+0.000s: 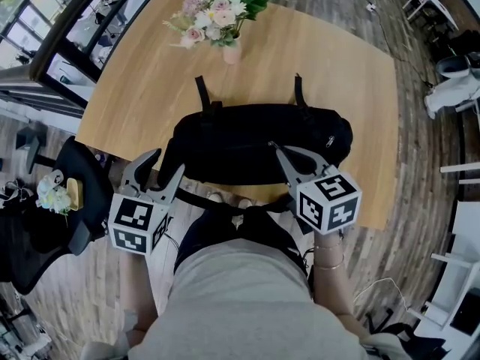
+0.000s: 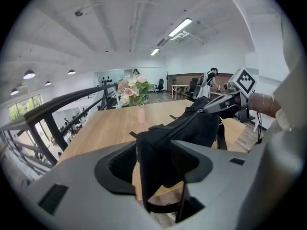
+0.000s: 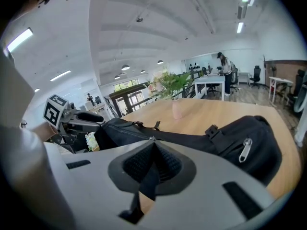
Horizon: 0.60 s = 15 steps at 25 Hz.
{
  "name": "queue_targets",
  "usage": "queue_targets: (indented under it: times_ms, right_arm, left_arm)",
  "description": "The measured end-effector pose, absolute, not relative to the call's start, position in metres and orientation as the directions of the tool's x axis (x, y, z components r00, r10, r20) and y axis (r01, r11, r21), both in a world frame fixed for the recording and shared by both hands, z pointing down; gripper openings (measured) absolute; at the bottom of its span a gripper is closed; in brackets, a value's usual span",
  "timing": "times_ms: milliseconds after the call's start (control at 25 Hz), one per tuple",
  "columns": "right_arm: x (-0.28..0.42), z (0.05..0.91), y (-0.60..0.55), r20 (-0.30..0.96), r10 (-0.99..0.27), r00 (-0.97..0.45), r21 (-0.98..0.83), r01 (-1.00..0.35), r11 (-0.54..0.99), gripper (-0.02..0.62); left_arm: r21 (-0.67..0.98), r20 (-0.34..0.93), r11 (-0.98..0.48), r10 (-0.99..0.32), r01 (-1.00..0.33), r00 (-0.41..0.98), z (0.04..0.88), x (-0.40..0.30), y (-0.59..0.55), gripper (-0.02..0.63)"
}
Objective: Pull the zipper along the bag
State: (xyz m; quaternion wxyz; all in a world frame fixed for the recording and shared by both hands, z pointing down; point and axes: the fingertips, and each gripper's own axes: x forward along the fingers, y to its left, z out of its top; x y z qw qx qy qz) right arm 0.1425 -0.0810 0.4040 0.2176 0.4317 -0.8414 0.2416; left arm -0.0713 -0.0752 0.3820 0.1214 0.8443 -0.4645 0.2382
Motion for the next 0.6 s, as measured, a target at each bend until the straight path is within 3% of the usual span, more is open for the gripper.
queue_targets:
  times_ms: [280, 600]
  right_arm:
    - [0.136, 0.392, -0.080, 0.542, -0.673, -0.504, -0.097, -0.833, 0.545, 0.011]
    - [0.132, 0.383, -0.080, 0.489, -0.710, -0.507, -0.057, -0.831, 0.554, 0.011]
  left_arm:
    - [-0.130, 0.501, -0.779, -0.585, -0.613, 0.637, 0.359, 0.023, -0.080, 0.232]
    - [-0.109, 0.561, -0.859, -0.468, -0.499, 0.683, 0.381, 0.095, -0.091, 0.228]
